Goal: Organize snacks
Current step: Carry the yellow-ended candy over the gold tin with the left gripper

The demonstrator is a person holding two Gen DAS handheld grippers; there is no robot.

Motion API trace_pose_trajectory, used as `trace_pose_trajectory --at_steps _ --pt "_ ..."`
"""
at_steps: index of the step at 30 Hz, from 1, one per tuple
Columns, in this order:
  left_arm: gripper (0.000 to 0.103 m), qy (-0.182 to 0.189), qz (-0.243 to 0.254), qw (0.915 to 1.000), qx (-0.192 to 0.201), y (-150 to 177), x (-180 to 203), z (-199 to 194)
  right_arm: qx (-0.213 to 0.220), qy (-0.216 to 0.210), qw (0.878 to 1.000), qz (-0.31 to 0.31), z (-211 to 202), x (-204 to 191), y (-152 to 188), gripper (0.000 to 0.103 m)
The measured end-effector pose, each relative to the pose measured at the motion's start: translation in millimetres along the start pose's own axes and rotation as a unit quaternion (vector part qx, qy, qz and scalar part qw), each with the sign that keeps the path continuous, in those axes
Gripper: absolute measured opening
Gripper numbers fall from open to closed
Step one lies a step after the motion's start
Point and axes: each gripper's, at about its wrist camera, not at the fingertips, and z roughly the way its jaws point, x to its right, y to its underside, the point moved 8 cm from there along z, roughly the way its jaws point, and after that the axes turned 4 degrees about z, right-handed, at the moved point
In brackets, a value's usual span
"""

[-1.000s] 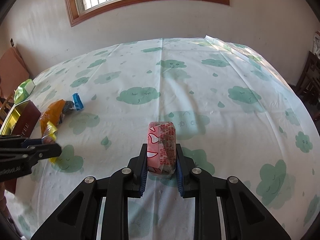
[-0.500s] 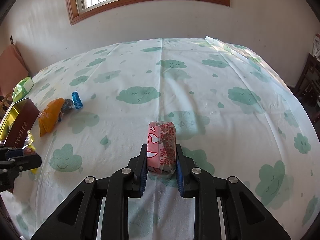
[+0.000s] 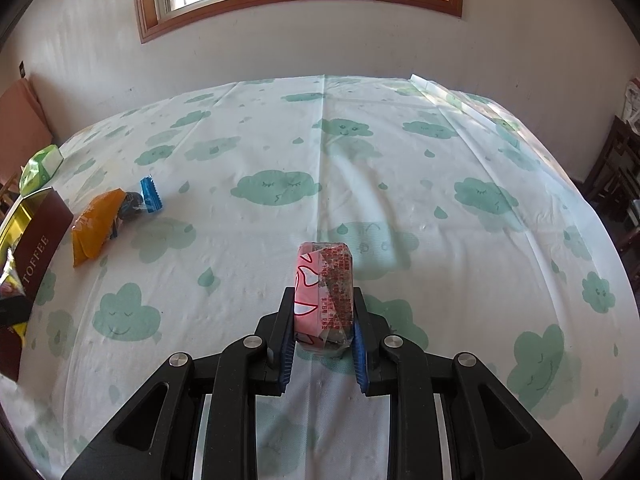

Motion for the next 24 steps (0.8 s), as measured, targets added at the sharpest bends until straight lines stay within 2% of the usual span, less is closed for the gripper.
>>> trace_pose_trajectory --at_steps 11,18,24 --pt "0.022 -0.005 -0.018 0.9994 0.027 -14.6 -33.6 -33.4 0.000 0.003 1.000 -0.002 0.4 -3.0 -0.3 0.025" --pt "0.022 -0.035 -0.046 0.9977 0.034 -21.0 -81.3 -43.8 0.000 0.006 1.000 -0.002 0.6 -4.2 -0.2 0.025" --pt "0.022 -0.065 -0.071 0.9950 0.025 -18.4 -125.8 -41.2 0.000 0.007 1.000 -0.003 0.7 -4.8 -0.1 0.025"
